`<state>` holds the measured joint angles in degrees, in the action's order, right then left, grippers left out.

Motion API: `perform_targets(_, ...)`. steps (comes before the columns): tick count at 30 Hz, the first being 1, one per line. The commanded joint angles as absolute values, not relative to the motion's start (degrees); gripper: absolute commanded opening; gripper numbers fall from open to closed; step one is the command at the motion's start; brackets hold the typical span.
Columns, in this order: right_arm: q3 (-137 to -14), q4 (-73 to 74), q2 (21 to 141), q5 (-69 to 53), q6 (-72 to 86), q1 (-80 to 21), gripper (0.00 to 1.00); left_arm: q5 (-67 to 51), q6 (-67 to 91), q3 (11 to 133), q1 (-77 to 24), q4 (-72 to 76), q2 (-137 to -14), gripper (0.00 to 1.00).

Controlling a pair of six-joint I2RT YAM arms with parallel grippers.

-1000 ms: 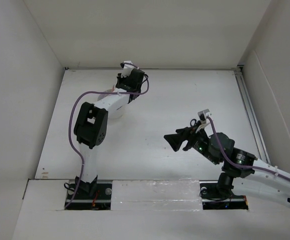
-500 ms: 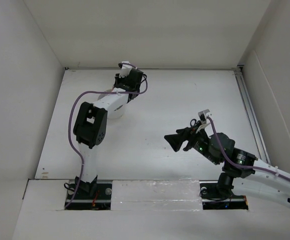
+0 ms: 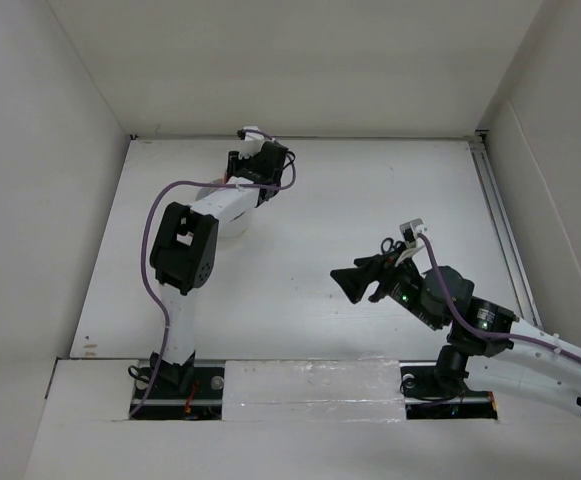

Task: Sort the stationery into containers
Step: Place the stationery in the storage box.

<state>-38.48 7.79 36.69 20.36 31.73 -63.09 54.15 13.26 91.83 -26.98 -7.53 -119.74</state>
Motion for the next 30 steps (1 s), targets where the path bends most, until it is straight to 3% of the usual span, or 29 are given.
perform_targets(1,-38.67,7.03,36.12,20.30,31.38,-63.63,0.84,55.90,13.97,92.29,-26.89,-7.47,-119.09,0.27)
perform_targets(4,-38.67,7.03,36.12,20.30,30.85,-63.63,0.84,55.90,13.97,92.29,-26.89,-7.47,-119.09,0.35)
perform_targets(14,-38.67,7.03,36.65,21.00,30.85,-63.63,0.84,54.76,14.50,93.69,-26.89,-8.78,-115.58,0.36)
perform_targets(18,-38.67,7.03,38.67,23.20,31.46,-63.63,0.84,50.99,14.50,95.88,-26.89,-8.79,-112.42,0.50)
perform_targets(23,-39.98,9.39,46.04,27.06,36.11,-63.11,0.90,44.22,13.18,98.87,-27.42,-10.10,-110.31,0.76)
perform_targets(26,-41.91,12.56,50.78,30.32,41.46,-60.74,0.96,41.92,12.57,100.20,-28.56,-10.11,-108.21,0.99)
perform_targets(30,-45.17,19.48,57.29,29.54,44.91,-52.41,1.00,35.35,14.05,103.96,-28.56,-14.12,-105.13,1.00)
